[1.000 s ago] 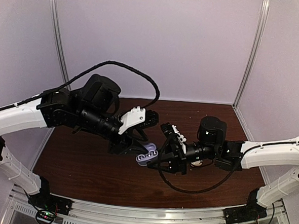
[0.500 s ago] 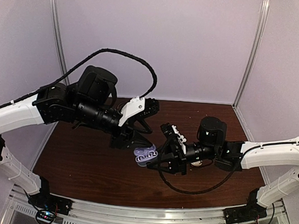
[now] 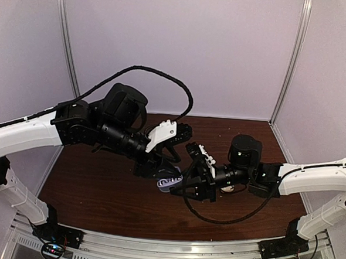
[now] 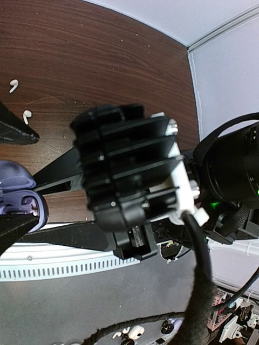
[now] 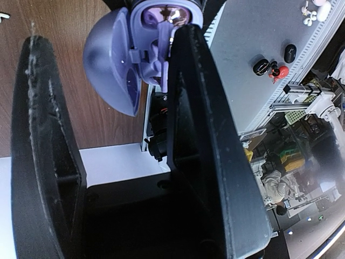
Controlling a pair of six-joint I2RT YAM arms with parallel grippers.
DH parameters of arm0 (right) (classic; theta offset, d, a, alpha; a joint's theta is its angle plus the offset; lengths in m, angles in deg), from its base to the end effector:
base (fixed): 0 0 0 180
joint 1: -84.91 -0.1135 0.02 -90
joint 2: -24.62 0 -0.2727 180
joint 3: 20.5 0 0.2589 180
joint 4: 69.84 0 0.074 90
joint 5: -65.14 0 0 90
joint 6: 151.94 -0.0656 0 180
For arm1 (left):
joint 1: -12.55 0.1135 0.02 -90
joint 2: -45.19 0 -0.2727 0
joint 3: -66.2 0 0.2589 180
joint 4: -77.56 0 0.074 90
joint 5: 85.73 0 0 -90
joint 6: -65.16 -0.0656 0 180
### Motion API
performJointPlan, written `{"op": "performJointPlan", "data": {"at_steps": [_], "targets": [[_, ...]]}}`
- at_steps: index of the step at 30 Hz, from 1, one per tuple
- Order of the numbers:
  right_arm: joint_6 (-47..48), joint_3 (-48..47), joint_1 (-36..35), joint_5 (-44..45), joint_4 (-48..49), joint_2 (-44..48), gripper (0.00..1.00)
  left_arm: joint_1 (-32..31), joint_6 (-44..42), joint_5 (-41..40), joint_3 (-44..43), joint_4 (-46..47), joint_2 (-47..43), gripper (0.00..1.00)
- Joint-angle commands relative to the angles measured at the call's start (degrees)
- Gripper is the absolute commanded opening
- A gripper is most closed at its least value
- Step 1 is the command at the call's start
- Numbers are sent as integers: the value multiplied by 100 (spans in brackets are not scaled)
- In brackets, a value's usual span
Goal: Insert the wireless bluetooth earbuds into the charging case
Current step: Adjust the right earbud in the right side groove of the charging case, then close the charging case with the earbuds inside.
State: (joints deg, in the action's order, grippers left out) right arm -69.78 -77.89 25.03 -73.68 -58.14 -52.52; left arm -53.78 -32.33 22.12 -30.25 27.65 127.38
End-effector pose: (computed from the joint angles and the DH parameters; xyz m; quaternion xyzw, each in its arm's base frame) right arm 0.1174 0.3007 0.2755 -0.5451 0.4989 0.5918 0.3220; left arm 0.1200 -0.3238 0.3679 0.5845 0.6602 -0.3418 0.3252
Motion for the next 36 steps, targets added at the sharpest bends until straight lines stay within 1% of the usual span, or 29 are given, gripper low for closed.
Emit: {"op": "performJointPlan", "data": {"at_steps": [1,3,5,7,10,12,15,22,25,28,31,36], "targets": [[59,-161,-22,57,181,30,0,-3,62,-80,37,162,23,46],[48,-102,-23,109,200,69,0,18,116,-265,64,227,-167,46],[8,-28,-16,188,264,119,0,119,213,-314,241,504,-522,50],[-30,31,-7,273,314,173,0,242,304,-217,631,972,-973,55],[-89,90,23,367,395,232,0,372,423,-80,1097,1398,-1488,65],[-103,92,40,396,408,259,0,435,496,19,1223,1413,-1620,70],[-113,75,46,438,403,292,0,482,570,387,1308,1311,-1571,73],[-130,22,55,550,377,330,0,486,578,1038,1483,1368,-1267,73],[-160,13,70,590,382,324,0,473,582,1177,1458,1377,-1108,73],[-227,34,146,597,400,305,0,452,561,1447,1432,1392,-1007,70],[-341,80,244,652,445,310,0,362,476,1581,1515,1520,-1124,67],[-626,136,417,714,615,252,0,361,361,2077,1820,1809,-1368,64]]}}
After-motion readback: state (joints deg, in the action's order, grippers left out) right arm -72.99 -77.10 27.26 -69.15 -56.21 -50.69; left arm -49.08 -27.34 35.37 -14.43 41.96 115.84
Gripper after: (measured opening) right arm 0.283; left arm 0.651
